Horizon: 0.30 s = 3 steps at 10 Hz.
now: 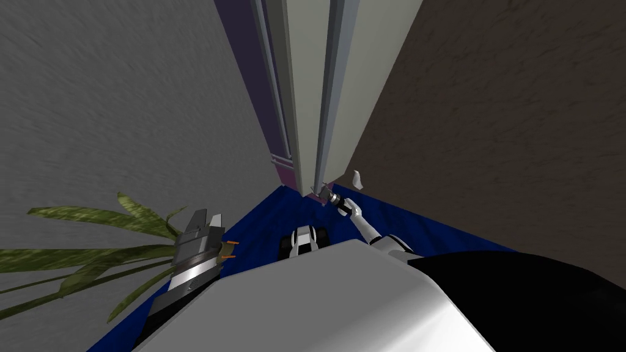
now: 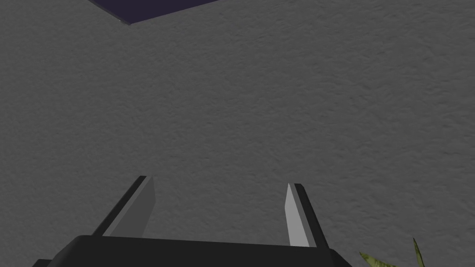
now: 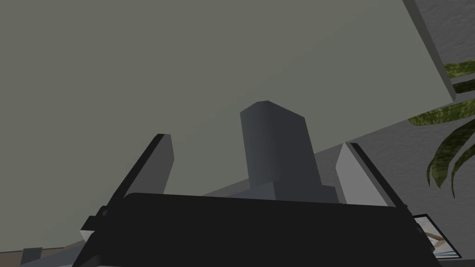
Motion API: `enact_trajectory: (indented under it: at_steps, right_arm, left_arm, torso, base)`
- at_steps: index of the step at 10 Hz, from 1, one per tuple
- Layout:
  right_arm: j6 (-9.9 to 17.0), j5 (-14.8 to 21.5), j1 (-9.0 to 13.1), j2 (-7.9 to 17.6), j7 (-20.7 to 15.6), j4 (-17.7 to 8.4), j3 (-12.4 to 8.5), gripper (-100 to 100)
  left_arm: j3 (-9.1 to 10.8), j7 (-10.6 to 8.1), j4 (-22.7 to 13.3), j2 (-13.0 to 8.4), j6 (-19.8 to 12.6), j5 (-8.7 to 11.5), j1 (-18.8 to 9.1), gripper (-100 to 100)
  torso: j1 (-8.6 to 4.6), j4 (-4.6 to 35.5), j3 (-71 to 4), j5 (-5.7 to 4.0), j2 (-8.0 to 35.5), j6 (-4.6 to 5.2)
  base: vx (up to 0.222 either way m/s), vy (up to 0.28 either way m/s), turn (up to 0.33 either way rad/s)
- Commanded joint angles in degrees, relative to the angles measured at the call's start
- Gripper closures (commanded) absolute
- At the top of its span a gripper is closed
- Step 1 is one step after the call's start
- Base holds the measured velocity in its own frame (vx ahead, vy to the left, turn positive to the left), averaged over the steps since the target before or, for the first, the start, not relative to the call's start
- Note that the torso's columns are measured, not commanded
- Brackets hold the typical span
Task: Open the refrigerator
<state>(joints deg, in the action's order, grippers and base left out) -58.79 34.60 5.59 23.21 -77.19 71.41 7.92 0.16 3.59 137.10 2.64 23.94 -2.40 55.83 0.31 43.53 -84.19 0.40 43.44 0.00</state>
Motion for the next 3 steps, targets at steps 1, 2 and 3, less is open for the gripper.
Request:
enact_trajectory:
  at_steps: [1,2,3]
  right_arm:
    - [0.0,-0.8,1.8,0.0,1.2,1.5,-0.7,-100]
    - [0.0,-0.8,1.8,0.0,1.2,1.5,-0.7,-100]
    - [0.0,-0.8,1.8,0.0,1.2,1.5,-0.7,-100]
  left_arm:
    - [0.00,0.00,0.0,0.0,0.0,0.0,0.0,0]
    - [0.00,0.00,0.0,0.0,0.0,0.0,0.0,0]
    - [0.00,0.00,0.0,0.0,0.0,0.0,0.0,0]
  torso:
    - [0.05,0.1,0.0,0.04,0.1,-0.04]
    - [0.06,0.2,0.0,0.06,0.1,-0.02]
    - [0.03,0.1,0.0,0.00,0.0,-0.03]
  base:
    - [-0.012,0.005,0.003]
    - [0.000,0.000,0.000]
    - [0.000,0.000,0.000]
